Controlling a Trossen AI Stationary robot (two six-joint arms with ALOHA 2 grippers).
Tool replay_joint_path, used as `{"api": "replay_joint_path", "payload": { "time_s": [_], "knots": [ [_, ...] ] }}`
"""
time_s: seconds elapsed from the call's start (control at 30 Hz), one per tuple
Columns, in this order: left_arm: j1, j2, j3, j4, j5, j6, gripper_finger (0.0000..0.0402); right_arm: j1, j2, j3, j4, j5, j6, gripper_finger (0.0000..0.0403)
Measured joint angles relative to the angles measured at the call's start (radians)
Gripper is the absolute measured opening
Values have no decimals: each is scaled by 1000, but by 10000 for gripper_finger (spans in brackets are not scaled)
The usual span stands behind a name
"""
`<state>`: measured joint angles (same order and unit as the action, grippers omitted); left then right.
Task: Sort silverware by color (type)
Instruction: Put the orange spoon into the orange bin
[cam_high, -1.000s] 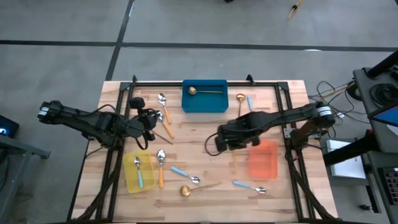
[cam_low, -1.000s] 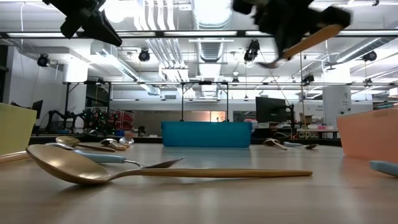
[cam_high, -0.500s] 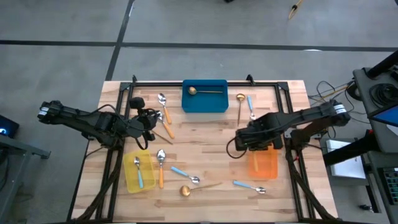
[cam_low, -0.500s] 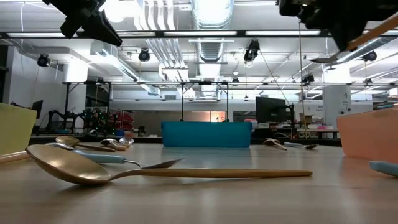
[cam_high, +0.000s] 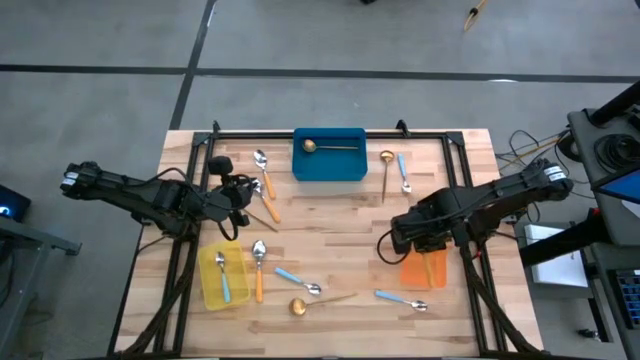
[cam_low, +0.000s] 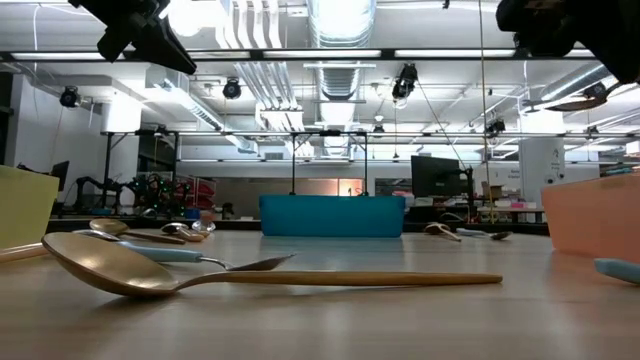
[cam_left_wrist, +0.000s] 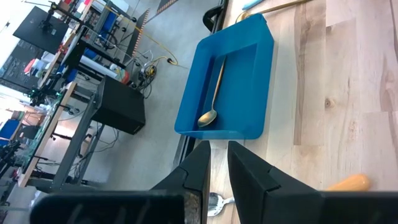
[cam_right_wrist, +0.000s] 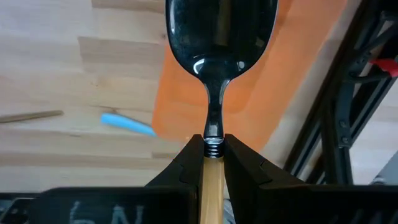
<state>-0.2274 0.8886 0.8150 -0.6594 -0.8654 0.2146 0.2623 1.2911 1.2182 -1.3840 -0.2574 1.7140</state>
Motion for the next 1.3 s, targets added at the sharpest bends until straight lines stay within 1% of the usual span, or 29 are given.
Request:
{"api": "replay_joint_path", "payload": {
  "time_s": [0.17, 0.43, 0.63, 0.8, 0.93, 1.3],
  "knots": [
    [0, 0, 0, 0, 0, 0, 38, 0, 23, -35, 5, -14, -30, 34],
    [0, 0, 0, 0, 0, -7, 38, 0, 41, -168, 60, -136, -162, 34],
    [0, 0, 0, 0, 0, -7, 38, -7, 40, -243, 86, -139, -210, 34],
    [0, 0, 0, 0, 0, -7, 38, -13, 40, -290, 165, -139, -209, 34],
    [0, 0, 0, 1, 0, -8, 38, -26, 40, -296, 196, -135, -209, 34],
    [0, 0, 0, 1, 0, -8, 38, -63, 40, -296, 211, -119, -207, 34]
  ]
}}
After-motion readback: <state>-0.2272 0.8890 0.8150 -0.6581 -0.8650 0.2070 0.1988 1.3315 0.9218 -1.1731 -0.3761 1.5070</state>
